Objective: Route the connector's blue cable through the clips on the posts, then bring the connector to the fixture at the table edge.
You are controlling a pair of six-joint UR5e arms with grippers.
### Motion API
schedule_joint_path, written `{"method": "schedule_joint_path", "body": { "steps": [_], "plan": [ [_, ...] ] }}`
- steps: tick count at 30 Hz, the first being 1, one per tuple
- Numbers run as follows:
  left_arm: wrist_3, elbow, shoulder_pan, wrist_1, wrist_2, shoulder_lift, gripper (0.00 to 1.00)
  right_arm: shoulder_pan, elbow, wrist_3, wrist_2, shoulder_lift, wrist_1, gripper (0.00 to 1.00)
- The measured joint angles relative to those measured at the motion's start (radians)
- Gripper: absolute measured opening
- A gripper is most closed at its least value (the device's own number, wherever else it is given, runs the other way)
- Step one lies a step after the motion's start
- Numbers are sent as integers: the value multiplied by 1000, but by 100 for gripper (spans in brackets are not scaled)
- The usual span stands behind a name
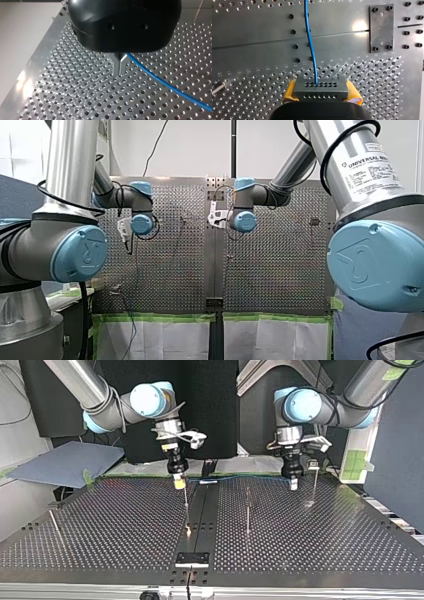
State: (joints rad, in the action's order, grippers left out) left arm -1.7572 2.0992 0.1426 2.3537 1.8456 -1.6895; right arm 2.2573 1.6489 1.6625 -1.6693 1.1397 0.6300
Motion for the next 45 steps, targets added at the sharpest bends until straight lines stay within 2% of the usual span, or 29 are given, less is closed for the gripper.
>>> {"method": "schedule_joint_path", "body": {
  "steps": [5,14,23,33,45],
  "plan": [
    [6,-4,-8,8,-42,0,0,-8,0,5,-2,-1,-5,0],
    [8,-12,1,6,-105,-1,0,-22,-1,9,0,-2,-7,0],
    [2,-28,0,3,-116,-11,0,-30,0,9,8,-4,-8,0],
    [2,-38,6,-29,-128,-65,0,-43,0,6,10,-7,-8,0],
    [0,-63,6,-27,-144,-69,0,-57,0,5,17,-9,-9,0]
  ]
}}
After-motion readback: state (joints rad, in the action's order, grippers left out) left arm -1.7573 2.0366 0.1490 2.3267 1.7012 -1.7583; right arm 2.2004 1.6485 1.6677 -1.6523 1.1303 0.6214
